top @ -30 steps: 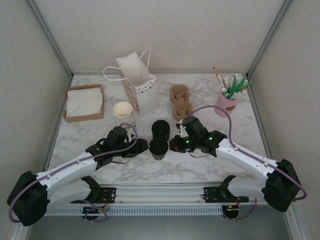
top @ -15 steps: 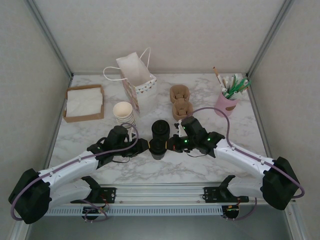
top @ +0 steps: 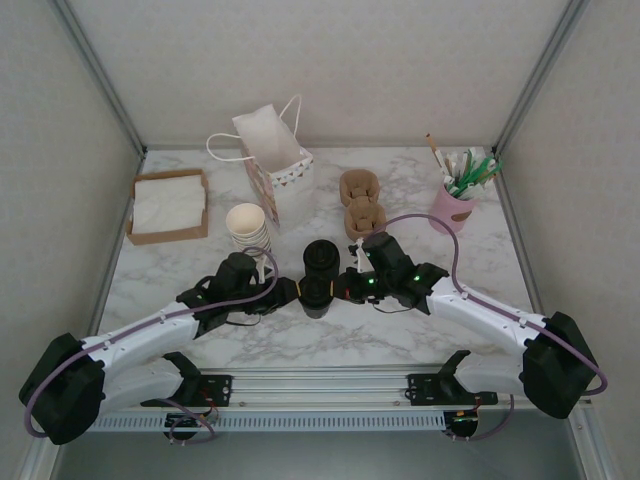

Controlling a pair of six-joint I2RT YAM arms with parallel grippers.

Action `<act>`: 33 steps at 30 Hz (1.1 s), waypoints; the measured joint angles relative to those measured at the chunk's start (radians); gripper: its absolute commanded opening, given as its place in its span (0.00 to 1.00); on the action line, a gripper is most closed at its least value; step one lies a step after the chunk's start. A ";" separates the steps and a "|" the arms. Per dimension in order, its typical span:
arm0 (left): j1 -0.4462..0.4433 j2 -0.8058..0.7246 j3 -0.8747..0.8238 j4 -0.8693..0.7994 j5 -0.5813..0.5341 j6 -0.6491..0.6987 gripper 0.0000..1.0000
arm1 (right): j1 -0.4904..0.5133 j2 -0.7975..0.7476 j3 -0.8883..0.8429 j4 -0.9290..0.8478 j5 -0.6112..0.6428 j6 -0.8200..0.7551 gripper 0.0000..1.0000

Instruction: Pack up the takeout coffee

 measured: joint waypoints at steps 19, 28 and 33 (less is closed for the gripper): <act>-0.027 -0.014 -0.027 0.038 -0.048 -0.030 0.41 | -0.010 0.013 0.016 -0.005 0.029 -0.006 0.05; -0.042 -0.035 -0.017 -0.019 -0.060 -0.030 0.44 | -0.004 0.039 0.098 -0.116 0.042 -0.061 0.09; -0.048 -0.052 -0.007 -0.065 -0.063 -0.029 0.48 | -0.002 0.039 0.126 -0.122 0.043 -0.082 0.11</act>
